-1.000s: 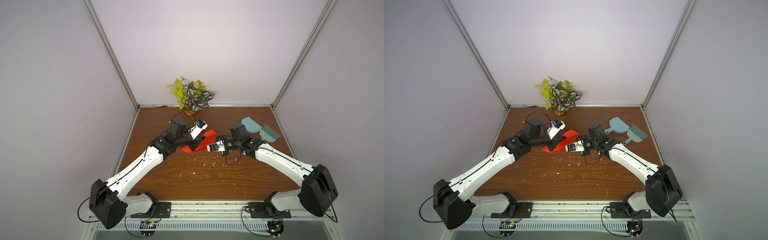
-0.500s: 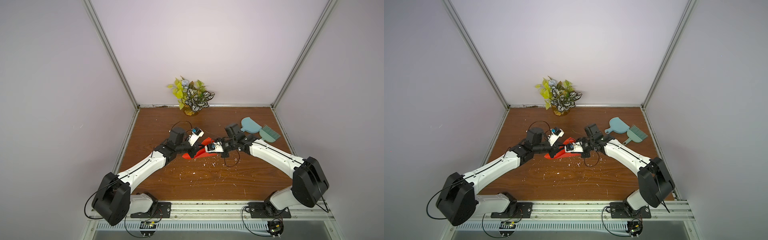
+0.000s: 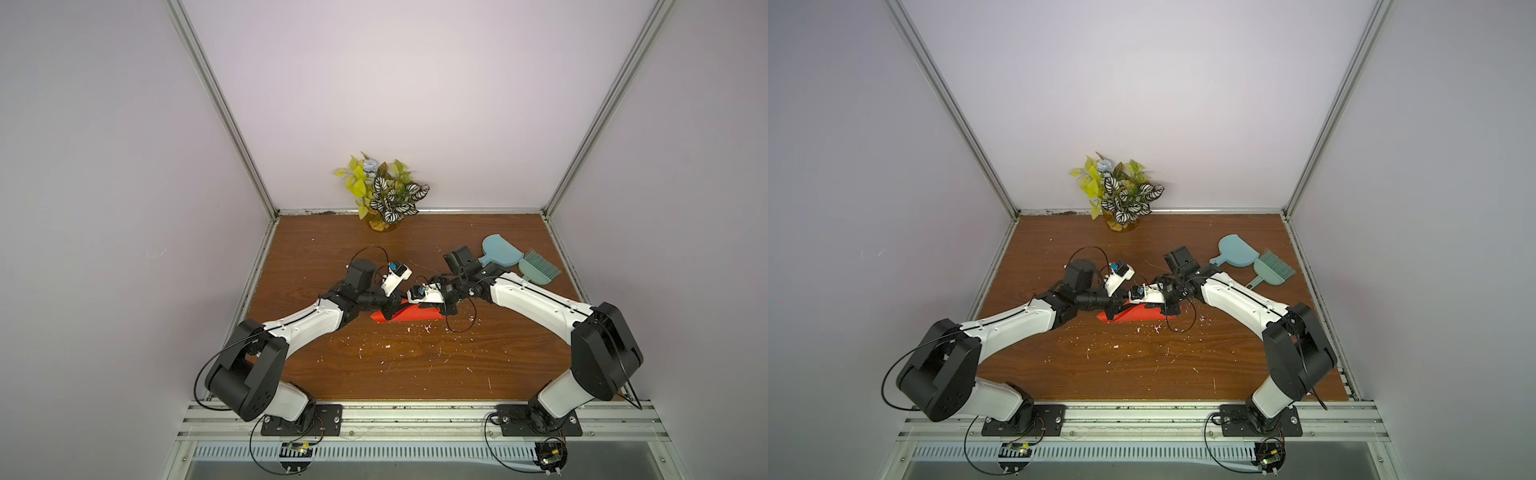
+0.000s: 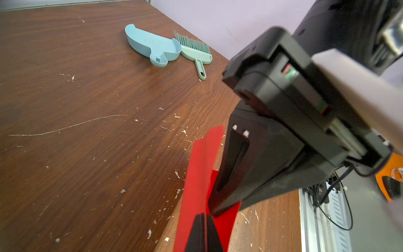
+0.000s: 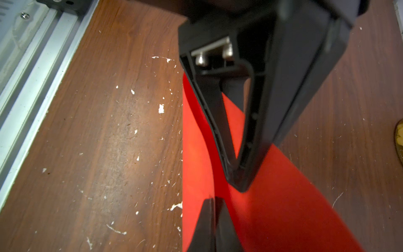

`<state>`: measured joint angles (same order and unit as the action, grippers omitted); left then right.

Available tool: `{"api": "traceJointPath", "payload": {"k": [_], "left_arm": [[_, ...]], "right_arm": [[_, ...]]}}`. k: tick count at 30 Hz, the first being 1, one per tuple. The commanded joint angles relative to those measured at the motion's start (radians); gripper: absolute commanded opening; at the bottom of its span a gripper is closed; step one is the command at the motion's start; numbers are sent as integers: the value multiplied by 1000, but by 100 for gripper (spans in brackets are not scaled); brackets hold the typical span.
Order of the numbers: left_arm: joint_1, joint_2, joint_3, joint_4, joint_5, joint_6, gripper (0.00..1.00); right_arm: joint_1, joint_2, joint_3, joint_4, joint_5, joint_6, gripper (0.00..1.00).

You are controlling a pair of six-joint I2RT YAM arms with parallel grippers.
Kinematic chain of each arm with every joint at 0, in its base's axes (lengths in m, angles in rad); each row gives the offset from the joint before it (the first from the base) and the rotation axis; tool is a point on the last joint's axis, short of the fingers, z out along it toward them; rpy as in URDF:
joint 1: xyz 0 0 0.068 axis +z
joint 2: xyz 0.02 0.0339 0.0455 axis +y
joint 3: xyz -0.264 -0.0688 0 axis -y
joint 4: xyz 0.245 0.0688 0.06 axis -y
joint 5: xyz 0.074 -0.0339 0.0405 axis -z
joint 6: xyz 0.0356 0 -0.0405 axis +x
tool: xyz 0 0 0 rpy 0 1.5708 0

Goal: Fold the square paper diagonally
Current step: Fold the paper at the center of the board.

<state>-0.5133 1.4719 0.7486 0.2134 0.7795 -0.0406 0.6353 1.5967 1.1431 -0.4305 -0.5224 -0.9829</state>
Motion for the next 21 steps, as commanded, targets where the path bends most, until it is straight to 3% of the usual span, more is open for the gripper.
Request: {"api": "traceJointPath", "payload": {"k": [1,21], "left_arm": [[23,26,-3,63,71,-11,2],[28,123,-2,144,127,-39,10]], "right_arm": [[-12,6,40,-49,13,6,6],[-24,64,67,-79,51,4,7]]}}
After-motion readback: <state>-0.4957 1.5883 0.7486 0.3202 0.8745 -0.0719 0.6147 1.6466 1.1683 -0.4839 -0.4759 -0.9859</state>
